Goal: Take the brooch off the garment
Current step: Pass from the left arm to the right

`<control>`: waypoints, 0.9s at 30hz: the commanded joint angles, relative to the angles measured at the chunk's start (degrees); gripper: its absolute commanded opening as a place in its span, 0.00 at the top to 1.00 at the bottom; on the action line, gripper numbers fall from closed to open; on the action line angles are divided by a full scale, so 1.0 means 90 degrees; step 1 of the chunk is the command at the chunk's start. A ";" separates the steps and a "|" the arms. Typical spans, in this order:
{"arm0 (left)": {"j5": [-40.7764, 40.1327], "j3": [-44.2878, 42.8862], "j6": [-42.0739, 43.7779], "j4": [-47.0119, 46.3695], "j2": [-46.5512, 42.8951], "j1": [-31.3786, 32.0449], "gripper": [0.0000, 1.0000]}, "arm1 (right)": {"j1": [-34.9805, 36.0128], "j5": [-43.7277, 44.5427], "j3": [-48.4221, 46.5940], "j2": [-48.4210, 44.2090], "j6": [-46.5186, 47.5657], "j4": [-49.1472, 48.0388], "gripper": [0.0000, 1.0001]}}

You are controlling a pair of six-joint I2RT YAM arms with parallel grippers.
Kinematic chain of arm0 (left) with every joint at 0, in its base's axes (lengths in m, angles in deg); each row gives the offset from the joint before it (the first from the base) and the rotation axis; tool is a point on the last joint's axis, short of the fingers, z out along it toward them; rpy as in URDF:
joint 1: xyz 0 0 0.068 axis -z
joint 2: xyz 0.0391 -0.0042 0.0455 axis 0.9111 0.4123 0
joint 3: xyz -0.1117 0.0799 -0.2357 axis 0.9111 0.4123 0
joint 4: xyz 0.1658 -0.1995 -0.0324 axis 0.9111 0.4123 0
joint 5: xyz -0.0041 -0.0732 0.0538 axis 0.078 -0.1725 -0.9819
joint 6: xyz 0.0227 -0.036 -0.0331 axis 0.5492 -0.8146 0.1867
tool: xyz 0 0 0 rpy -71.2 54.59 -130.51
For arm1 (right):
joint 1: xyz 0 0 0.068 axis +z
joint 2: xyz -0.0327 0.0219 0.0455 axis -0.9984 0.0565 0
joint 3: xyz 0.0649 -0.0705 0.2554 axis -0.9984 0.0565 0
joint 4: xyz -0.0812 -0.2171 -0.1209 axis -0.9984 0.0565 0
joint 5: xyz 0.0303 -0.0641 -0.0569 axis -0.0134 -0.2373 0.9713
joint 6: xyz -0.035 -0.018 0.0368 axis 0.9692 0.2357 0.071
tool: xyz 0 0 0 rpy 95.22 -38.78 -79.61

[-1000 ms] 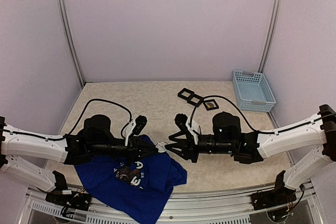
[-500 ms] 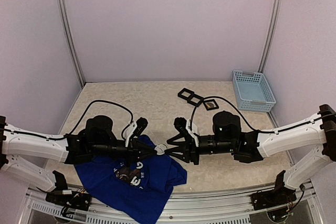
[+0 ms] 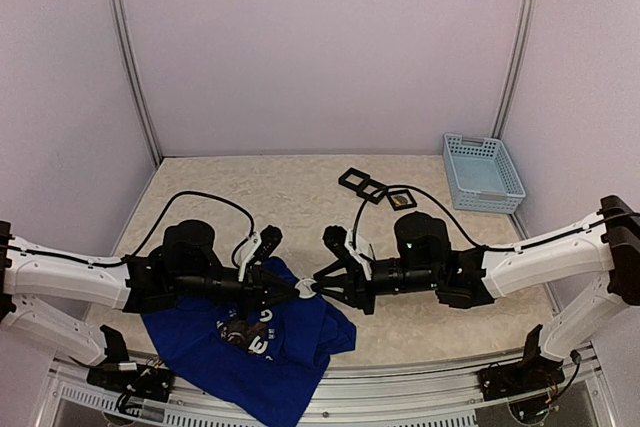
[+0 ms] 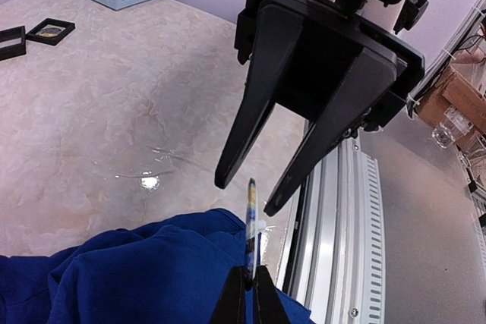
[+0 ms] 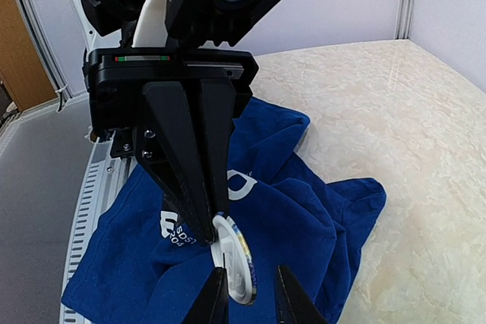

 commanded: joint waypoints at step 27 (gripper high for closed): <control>-0.0615 0.0004 -0.0067 0.0156 -0.0113 0.0010 0.95 | -0.0092 -0.0059 -0.0162 0.0152 -0.0023 0.0154 1.00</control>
